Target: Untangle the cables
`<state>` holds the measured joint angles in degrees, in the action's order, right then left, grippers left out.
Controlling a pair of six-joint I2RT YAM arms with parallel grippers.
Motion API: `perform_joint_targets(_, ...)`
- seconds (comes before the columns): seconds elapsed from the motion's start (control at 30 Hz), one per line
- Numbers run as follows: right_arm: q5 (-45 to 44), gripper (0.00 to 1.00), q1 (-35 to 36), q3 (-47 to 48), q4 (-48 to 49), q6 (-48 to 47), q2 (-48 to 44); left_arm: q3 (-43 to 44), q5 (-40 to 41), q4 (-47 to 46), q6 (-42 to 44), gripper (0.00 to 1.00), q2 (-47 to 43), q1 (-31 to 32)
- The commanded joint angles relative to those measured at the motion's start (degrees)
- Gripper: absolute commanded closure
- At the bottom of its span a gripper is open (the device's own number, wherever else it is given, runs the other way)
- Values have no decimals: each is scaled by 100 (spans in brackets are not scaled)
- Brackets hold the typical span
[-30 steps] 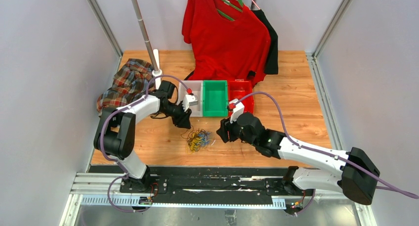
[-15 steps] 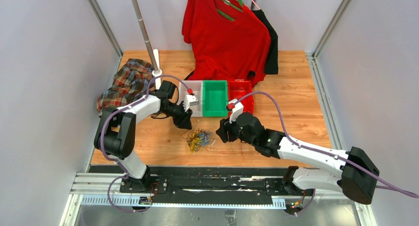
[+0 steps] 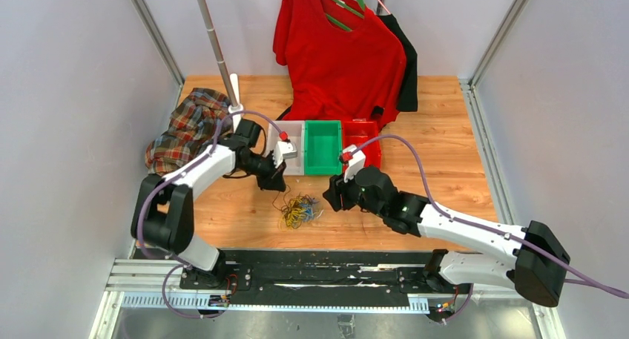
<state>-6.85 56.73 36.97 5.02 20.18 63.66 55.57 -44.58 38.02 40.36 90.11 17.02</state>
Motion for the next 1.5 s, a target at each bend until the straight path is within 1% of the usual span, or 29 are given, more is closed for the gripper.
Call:
perform_joint_targets(0.0, 53, 50, 84, 441, 77, -220, 65, 239, 11, 477, -76, 99, -938, 37)
perform_joint_targets(0.03, 90, 50, 84, 527, 112, -279, 112, 242, 25, 486, -241, 99, -1094, 39)
perform_joint_targets(0.07, 114, 47, 84, 605, 162, -335, 166, 254, 29, 496, -360, 99, -1237, 39)
perform_joint_targets(0.17, 149, 36, 107, 882, 288, -484, 359, 366, -5, 526, -795, 99, -1619, 38)
perform_joint_targets(0.23, 173, 30, 154, 1107, 400, -579, 538, 474, -45, 524, -1097, 99, -1829, 44)
perform_joint_targets(0.37, 276, 27, 367, 1504, 689, -727, 847, 711, -48, 585, -1582, 99, -2162, 46)
perform_joint_targets(0.53, 105, 26, 580, 1799, 962, -753, 1312, 1036, -117, 844, -1750, 99, -2343, 78)
perform_joint_targets(0.67, -52, 26, 594, 1928, 1216, -745, 1690, 1174, -228, 952, -1916, 99, -2481, 110)
perform_joint_targets(0.77, -256, 27, 594, 1981, 1490, -776, 1985, 1196, -130, 1002, -1891, 99, -2590, 170)
perform_joint_targets(0.9, -451, 29, 594, 1971, 1892, -900, 2267, 1312, -105, 1164, -1834, 99, -2644, 214)
perform_joint_targets(1.07, -637, 36, 594, 1973, 2177, -977, 2568, 1509, -221, 1227, -1956, 99, -2700, 269)
perform_joint_targets(1.2, -549, 36, 594, 2149, 2333, -945, 2879, 1736, -387, 1243, -2120, 99, -2741, 311)
perform_joint_targets(1.33, -326, 36, 594, 2338, 2412, -883, 3191, 2142, -609, 1245, -2338, 99, -2677, 326)
perform_joint_targets(1.47, -369, 37, 585, 2198, 2479, -756, 3310, 2671, -726, 1234, -2556, 99, -2574, 337)
